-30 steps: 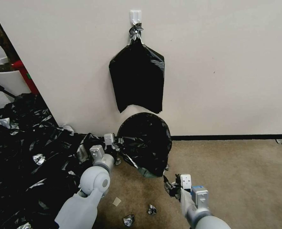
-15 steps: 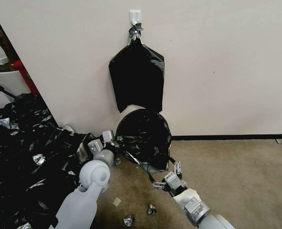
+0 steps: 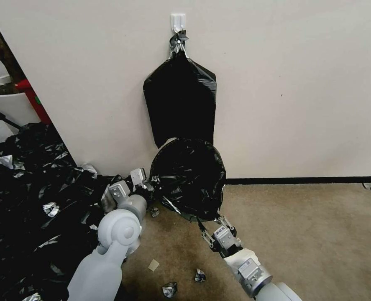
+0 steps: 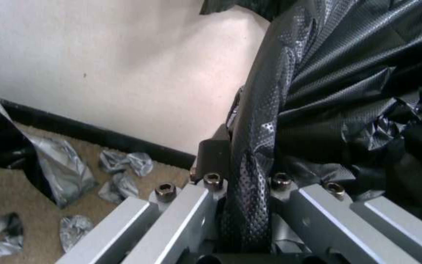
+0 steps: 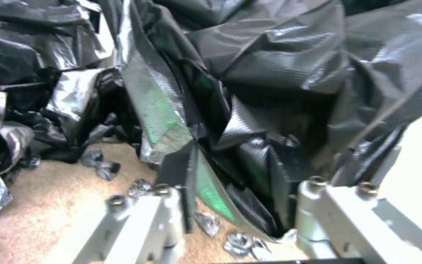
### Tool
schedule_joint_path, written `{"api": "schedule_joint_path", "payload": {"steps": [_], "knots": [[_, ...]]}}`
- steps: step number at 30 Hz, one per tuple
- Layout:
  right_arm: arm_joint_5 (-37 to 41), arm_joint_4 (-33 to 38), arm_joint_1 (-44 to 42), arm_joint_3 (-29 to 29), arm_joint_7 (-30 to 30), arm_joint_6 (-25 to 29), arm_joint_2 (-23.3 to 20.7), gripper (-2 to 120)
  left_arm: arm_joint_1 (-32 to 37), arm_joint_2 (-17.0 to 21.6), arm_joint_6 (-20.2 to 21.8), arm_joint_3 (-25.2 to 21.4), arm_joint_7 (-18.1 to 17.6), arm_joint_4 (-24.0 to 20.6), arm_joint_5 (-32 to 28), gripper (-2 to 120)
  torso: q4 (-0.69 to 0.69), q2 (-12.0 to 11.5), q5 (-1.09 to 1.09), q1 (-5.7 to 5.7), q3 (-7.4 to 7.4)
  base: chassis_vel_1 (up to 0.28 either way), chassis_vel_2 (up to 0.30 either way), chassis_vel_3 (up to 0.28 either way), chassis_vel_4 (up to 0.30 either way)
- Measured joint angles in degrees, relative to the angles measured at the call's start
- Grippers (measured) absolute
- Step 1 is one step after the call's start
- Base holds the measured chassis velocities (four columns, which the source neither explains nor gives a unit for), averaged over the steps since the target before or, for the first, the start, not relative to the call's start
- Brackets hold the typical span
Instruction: Place a trash bag onto the trash bin.
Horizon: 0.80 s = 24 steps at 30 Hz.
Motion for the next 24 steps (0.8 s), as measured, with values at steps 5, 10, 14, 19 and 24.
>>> {"api": "schedule_joint_path", "payload": {"steps": [5, 10, 14, 19, 24], "knots": [[-0.19, -2.94, 2.14, 1.36, -7.65, 5.24, 0.64, 14, 0.63, -0.35, 0.30, 0.01, -0.39, -0.68, -1.09, 2, 0.00, 0.00, 0.00, 0.00, 0.00, 0.000, 0.000, 0.000, 0.000], [-0.74, -6.74, 4.92, 2.41, -16.75, 9.42, 1.78, 0, 1.25, -0.46, 0.67, 0.01, -0.58, -1.23, -1.49, 2, 0.00, 0.00, 0.00, 0.00, 0.00, 0.000, 0.000, 0.000, 0.000], [-4.46, -10.74, 7.65, 3.39, -22.91, 10.27, 3.07, 0, 1.80, -0.56, 1.39, 0.19, -0.80, -2.15, -1.82, 2, 0.00, 0.00, 0.00, 0.00, 0.00, 0.000, 0.000, 0.000, 0.000], [-14.45, -16.18, 11.27, 5.72, -26.53, 10.39, 5.18, 0, 2.68, -0.75, 2.77, 0.48, -1.02, -3.70, -2.15, 2, 0.00, 0.00, 0.00, 0.00, 0.00, 0.000, 0.000, 0.000, 0.000], [-23.80, -19.49, 13.26, 9.38, -26.66, 10.60, 6.62, 0, 3.23, -0.77, 3.37, 0.55, -1.04, -4.18, -2.03, 2, 0.01, 0.00, 0.00, 0.00, 0.00, 0.000, 0.000, 0.000, 0.000]]}}
